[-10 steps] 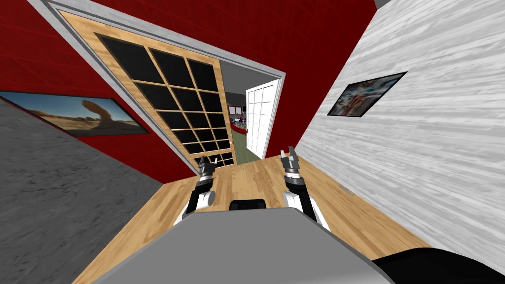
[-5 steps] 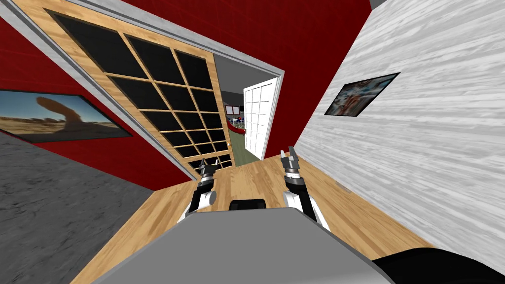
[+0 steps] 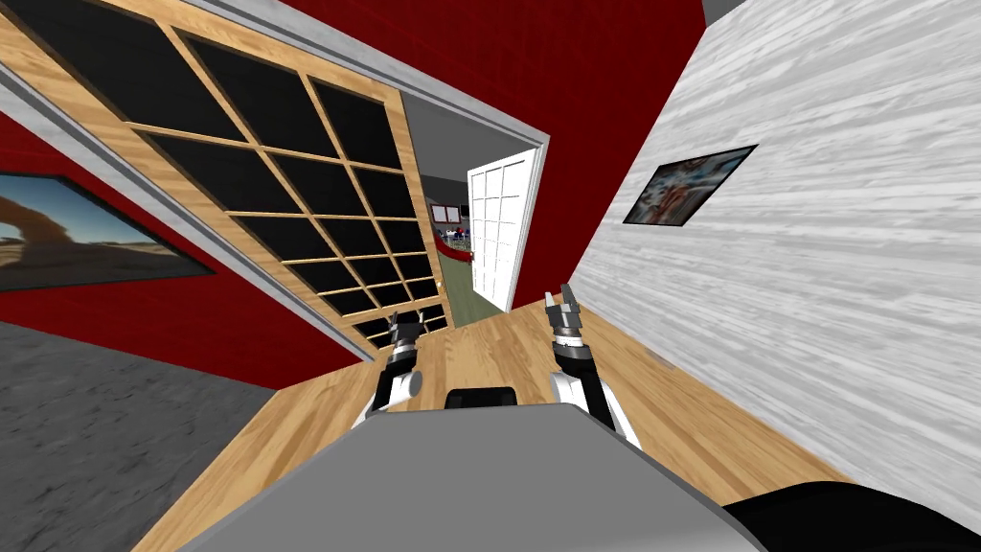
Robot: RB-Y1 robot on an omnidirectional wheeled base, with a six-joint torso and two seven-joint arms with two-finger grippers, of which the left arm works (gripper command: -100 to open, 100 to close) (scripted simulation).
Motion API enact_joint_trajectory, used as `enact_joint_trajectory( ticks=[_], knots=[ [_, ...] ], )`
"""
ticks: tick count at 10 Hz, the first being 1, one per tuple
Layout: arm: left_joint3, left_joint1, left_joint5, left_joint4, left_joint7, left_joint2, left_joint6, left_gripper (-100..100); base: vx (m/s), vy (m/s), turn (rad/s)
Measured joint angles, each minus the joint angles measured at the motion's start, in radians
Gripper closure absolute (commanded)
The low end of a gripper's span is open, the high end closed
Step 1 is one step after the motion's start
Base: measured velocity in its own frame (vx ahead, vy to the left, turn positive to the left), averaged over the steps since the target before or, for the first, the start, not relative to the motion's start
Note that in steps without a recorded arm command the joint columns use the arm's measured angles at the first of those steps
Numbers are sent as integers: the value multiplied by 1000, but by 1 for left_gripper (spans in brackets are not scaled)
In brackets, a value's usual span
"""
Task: Push the door open
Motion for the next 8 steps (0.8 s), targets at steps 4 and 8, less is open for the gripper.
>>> enact_joint_trajectory(
  ticks=[4, 8],
  knots=[
    [3, -29, 45, 82, 62, -3, -24, -100, 95, 29, -82],
    [5, -58, 88, 165, 125, -8, -51, -100, 81, 45, -82]
  ],
)
